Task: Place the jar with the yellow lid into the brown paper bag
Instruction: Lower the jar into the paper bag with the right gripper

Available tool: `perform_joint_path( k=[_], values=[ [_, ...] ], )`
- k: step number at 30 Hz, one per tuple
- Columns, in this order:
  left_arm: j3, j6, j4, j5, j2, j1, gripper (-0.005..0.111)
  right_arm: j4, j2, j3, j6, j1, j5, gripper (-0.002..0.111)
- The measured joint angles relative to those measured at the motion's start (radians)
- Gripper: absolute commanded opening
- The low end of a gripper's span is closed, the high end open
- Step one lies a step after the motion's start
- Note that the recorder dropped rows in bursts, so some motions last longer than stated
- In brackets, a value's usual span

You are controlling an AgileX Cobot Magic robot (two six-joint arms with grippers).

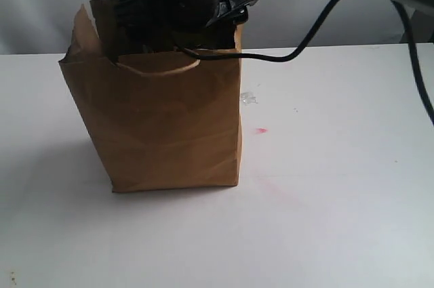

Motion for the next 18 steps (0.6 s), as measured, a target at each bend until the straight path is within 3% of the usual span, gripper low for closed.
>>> perform_joint_path(
  k=[18],
  values=[
    [0.0, 0.0, 0.0, 0.0, 0.0, 0.0, 0.001, 0.047, 0.14, 0.0, 0.003, 0.0, 0.01, 0.0]
  ],
)
